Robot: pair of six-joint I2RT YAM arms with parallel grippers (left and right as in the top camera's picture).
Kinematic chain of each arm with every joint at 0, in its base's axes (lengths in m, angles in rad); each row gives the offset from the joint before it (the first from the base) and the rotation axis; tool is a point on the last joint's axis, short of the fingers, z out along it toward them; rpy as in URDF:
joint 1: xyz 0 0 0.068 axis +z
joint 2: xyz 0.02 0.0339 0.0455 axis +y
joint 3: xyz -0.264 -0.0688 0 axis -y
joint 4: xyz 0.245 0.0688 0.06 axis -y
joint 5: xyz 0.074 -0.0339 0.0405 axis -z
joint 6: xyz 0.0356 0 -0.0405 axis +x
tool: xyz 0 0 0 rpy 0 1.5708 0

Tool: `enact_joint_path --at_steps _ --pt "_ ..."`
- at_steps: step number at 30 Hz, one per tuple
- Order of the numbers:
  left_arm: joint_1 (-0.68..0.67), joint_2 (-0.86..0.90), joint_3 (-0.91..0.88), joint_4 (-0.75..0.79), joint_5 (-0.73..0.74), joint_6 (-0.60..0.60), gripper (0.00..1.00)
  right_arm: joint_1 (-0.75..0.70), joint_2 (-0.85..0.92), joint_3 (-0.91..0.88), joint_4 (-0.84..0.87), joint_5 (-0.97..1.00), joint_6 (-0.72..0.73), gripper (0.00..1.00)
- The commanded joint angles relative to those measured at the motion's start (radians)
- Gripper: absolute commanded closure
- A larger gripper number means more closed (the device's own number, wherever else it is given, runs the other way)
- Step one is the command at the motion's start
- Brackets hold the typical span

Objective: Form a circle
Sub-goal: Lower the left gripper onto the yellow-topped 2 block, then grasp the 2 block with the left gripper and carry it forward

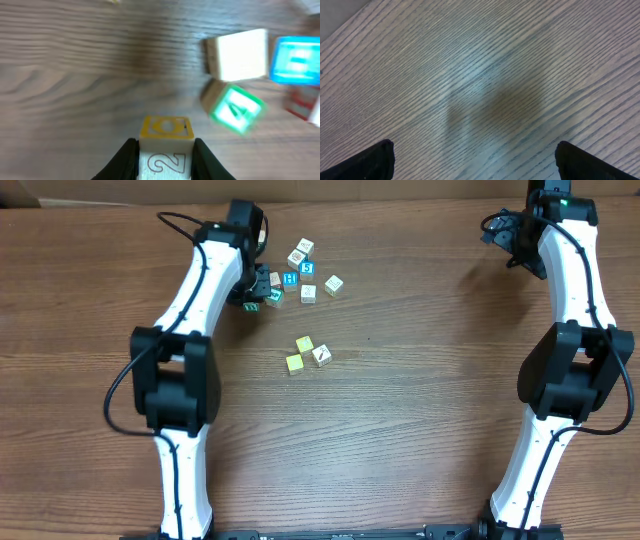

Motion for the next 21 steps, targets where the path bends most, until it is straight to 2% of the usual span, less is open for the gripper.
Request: enact_joint_path --at_steps 1,9,12,18,21 --pt "-0.006 -0.185 0.006 -0.04 0.001 -0.035 0.77 0.002 -0.025 0.013 0.002 0.008 0.0 0.0" --pt "-0.016 -0.403 0.006 -0.222 0.001 -0.166 0.76 0.002 -0.025 0.013 0.002 0.008 0.0 0.0" --pt "-0.026 -0.463 0.006 -0.316 0.0 -0.229 0.82 0.002 -0.025 0.013 0.002 0.008 0.0 0.0" --pt "-0.093 -0.499 0.005 -0.484 0.001 -0.354 0.88 0.002 -0.025 0.013 0.002 0.008 0.0 0.0" --pt "-0.161 -0.497 -0.02 -0.493 -0.006 -0.386 0.87 0.002 -0.025 0.013 0.002 0.008 0.0 0.0"
